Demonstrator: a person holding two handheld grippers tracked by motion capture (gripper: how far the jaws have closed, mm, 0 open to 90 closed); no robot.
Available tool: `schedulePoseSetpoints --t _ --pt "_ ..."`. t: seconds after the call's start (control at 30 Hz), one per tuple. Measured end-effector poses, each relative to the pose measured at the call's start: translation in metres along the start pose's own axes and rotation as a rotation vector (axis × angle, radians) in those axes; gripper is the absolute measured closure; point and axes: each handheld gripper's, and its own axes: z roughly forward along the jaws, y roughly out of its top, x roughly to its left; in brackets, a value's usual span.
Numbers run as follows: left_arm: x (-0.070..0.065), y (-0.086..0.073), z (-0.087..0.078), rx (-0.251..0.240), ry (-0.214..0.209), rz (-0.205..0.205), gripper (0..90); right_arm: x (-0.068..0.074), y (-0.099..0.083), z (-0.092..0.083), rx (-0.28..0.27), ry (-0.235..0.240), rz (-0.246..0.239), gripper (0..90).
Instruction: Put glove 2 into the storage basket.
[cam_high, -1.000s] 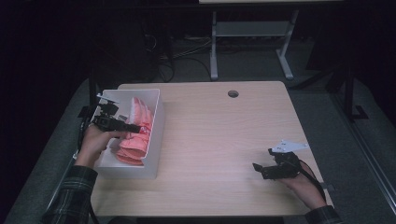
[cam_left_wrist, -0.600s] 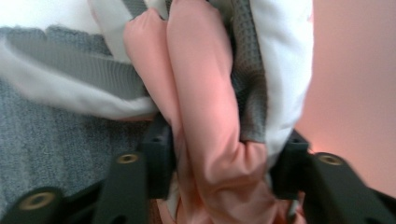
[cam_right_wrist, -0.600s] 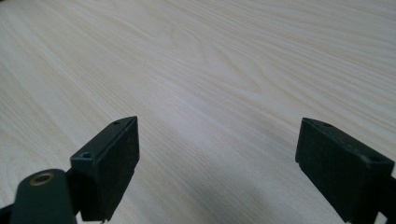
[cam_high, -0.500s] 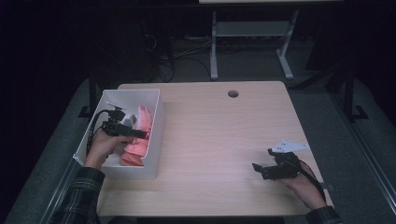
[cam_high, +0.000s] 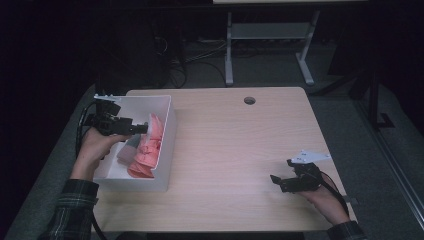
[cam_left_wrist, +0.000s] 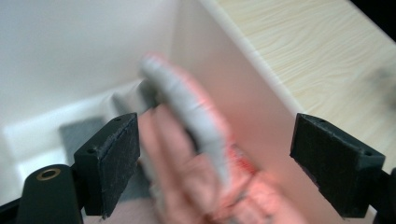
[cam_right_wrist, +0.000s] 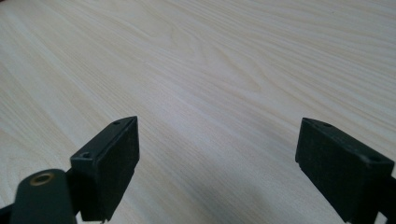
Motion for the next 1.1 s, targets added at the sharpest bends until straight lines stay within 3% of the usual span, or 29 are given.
schedulePoseSetpoints --t 0.23,0.53,0.63,0.83,1.1 --pt "-0.058 0.019 0.007 -0.015 -0.07 0.128 15.5 0.0 0.0 0.0 -0.002 0.001 -0.002 13.4" --pt "-0.124 0.026 0.035 -0.001 -0.155 0.254 15.5 0.0 0.0 -0.001 0.0 0.007 -0.008 13.4" --pt "-0.143 0.023 0.048 0.0 -0.18 0.269 15.6 0.001 0.0 0.0 0.001 0.01 -0.009 13.3" --pt "-0.179 0.008 0.084 0.071 -0.209 0.353 15.5 0.003 0.0 0.001 0.011 0.02 -0.014 13.4" --pt "-0.204 -0.021 0.133 0.166 -0.238 0.394 15.5 0.004 0.0 0.002 0.021 0.028 -0.02 13.4"
